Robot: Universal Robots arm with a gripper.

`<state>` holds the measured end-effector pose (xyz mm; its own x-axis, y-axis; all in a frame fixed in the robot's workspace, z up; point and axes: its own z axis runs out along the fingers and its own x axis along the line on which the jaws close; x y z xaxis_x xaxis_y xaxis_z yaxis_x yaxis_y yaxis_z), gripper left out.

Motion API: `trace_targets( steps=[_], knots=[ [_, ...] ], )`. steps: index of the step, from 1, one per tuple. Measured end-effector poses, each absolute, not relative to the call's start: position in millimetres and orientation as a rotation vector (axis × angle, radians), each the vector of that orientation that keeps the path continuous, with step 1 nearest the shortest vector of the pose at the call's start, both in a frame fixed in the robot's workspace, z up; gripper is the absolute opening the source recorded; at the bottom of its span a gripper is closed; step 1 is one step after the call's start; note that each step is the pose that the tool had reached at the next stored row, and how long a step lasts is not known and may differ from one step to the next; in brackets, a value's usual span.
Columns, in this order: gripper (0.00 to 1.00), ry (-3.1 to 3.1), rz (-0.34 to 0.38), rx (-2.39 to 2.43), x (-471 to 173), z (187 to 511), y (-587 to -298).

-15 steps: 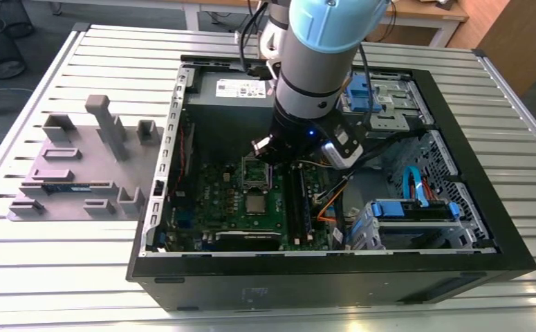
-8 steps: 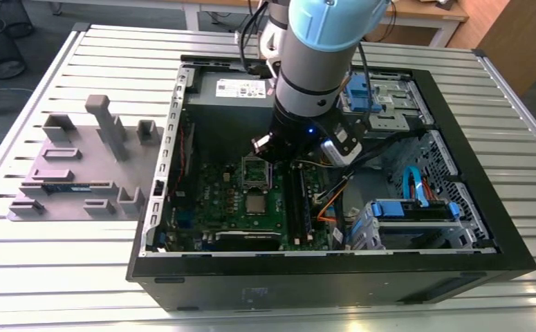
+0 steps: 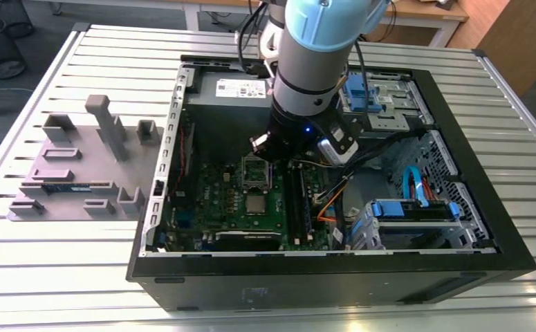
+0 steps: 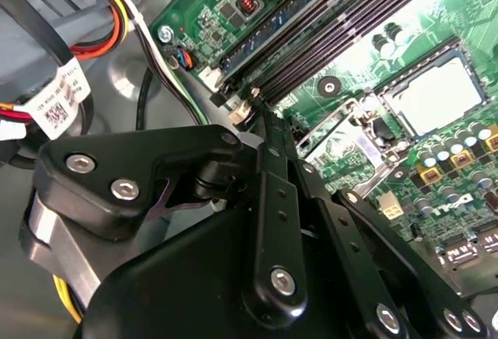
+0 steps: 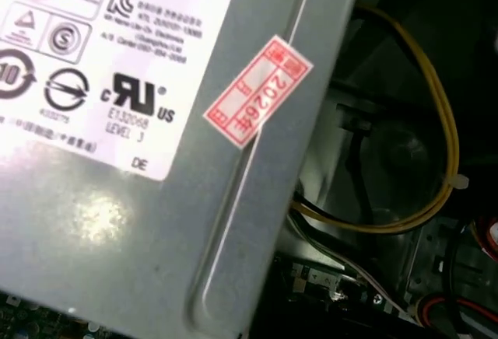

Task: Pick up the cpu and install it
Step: 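Close the cpu cover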

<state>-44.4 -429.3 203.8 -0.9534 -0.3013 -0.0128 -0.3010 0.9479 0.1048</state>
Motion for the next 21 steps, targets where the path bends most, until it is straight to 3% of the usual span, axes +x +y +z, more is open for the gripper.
trace_targets(
  steps=[21],
  knots=[
    [0.11, -3.097, -0.166, 0.479, -49.5, 199.2, -421.0]
  ],
)
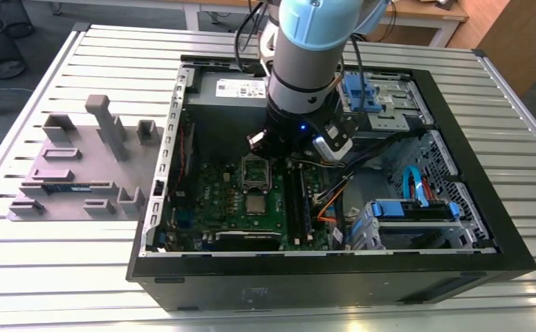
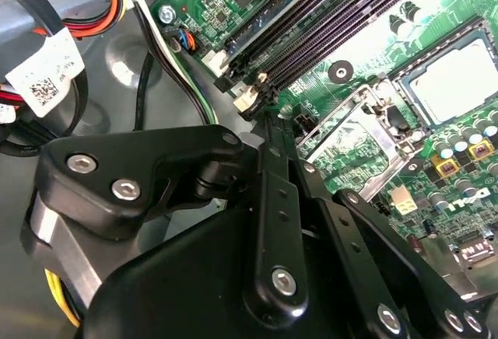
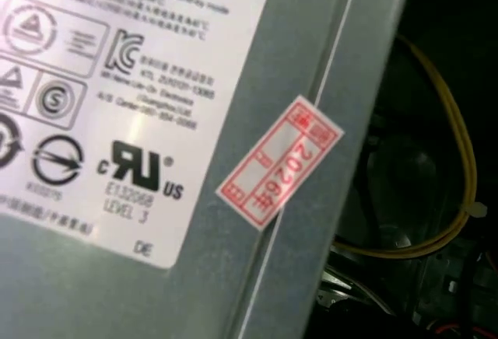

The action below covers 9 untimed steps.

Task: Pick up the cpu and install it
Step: 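Close the cpu cover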

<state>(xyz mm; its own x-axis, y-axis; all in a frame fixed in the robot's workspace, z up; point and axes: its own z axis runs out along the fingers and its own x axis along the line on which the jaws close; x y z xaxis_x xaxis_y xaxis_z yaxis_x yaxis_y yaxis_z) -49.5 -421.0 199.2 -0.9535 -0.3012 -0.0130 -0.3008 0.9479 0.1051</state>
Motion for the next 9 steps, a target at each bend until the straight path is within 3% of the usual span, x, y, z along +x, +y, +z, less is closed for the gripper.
trace_targets(
  steps=[9],
  knots=[
    [0.11, -3.101, -0.165, 0.48, -49.8, 205.5, -421.1]
  ],
)
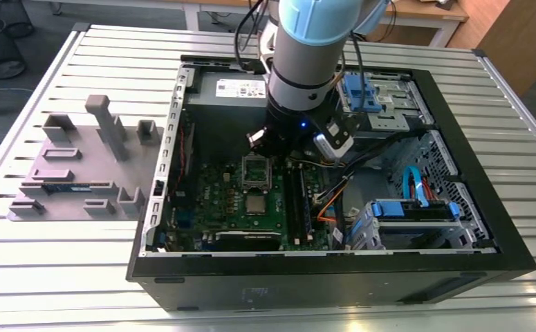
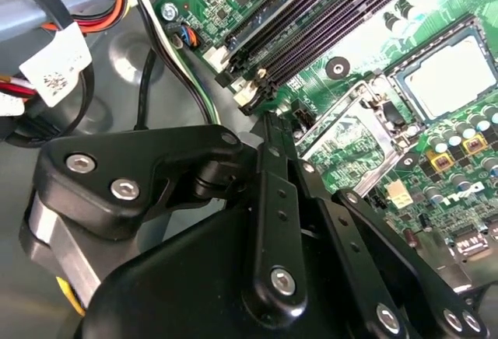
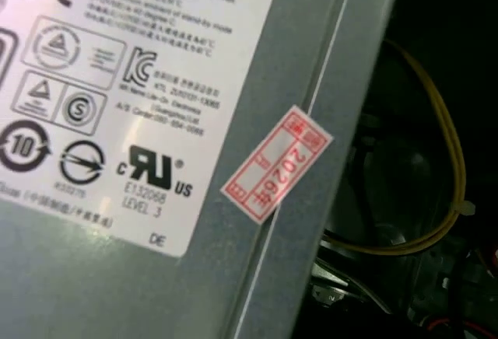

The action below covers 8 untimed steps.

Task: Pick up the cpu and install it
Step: 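Close the cpu cover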

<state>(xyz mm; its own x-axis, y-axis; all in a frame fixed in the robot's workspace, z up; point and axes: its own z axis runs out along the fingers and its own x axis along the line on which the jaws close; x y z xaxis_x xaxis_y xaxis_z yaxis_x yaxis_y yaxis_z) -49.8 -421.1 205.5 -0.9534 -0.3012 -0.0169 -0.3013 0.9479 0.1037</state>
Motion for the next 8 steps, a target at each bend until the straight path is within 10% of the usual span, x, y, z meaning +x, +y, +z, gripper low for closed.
trace_targets(
  steps=[8],
  knots=[
    [0.11, 3.097, 0.165, -0.496, -49.8, 205.7, -421.2]
  ],
)
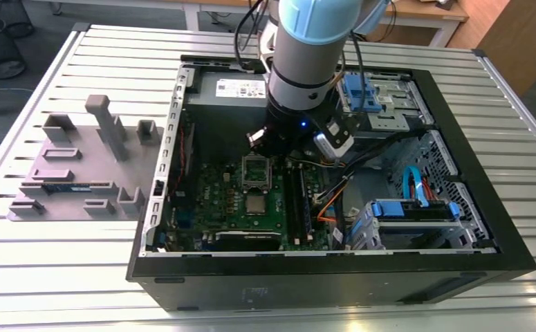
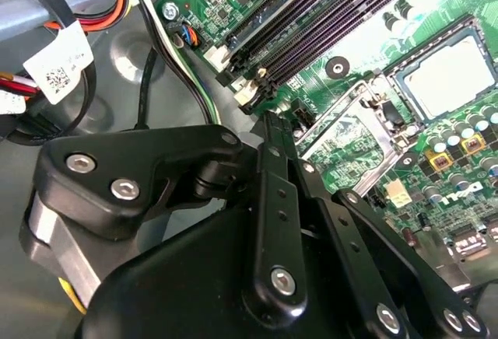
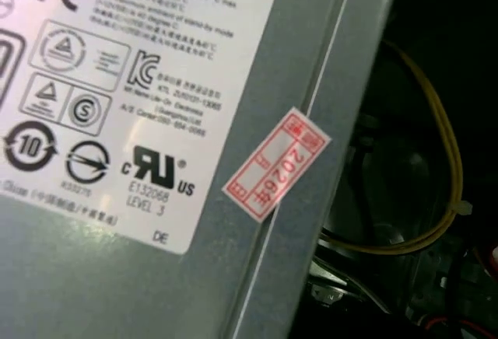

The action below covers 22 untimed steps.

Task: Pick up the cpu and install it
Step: 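Close the cpu cover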

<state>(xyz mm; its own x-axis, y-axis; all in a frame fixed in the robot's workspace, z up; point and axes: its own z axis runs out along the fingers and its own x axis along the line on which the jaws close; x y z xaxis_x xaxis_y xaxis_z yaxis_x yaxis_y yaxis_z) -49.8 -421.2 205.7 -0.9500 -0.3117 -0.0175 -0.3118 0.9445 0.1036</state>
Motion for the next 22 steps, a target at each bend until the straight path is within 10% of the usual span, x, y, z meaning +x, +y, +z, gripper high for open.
trace_targets(
  steps=[22],
  knots=[
    [0.11, 3.06, 0.166, -0.72, -49.7, 209.5, -421.2]
  ],
)
